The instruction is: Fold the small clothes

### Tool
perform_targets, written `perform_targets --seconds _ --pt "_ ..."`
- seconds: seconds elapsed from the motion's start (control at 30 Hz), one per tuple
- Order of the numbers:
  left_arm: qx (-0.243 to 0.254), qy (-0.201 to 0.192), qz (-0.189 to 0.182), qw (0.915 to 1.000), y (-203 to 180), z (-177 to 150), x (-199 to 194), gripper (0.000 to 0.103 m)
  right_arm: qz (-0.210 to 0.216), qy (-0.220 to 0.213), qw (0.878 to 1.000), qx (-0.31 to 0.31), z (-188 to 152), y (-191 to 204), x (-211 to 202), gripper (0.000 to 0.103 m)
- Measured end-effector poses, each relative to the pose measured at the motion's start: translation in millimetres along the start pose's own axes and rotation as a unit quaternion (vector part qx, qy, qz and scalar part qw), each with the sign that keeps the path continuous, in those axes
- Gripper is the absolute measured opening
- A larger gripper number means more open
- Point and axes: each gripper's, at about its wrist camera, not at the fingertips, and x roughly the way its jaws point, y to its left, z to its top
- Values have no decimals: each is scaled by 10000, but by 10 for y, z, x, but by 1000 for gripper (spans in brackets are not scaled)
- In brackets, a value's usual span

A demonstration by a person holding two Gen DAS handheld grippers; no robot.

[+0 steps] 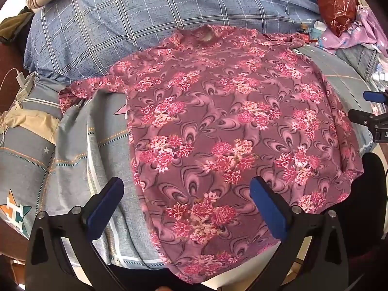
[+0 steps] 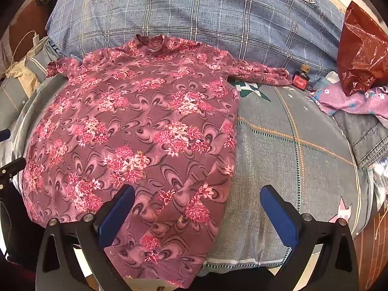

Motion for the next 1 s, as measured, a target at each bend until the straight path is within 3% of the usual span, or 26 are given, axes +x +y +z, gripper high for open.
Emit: perform_targets --seconds 0.17,0.4,0.8,1.0 --pt "-9 268 139 9995 18 -48 135 103 -100 -5 9999 -25 -32 -17 -8 103" --pt "-121 526 61 9985 157 -148 149 103 -183 103 9998 -60 -48 -23 46 103" --pt "-371 389 193 9984 455 -302 17 103 -321 305 9989 -144 -139 -91 106 103" --pt "-349 384 78 9986 333 -358 4 103 -220 300 9992 -125 -181 -68 53 103"
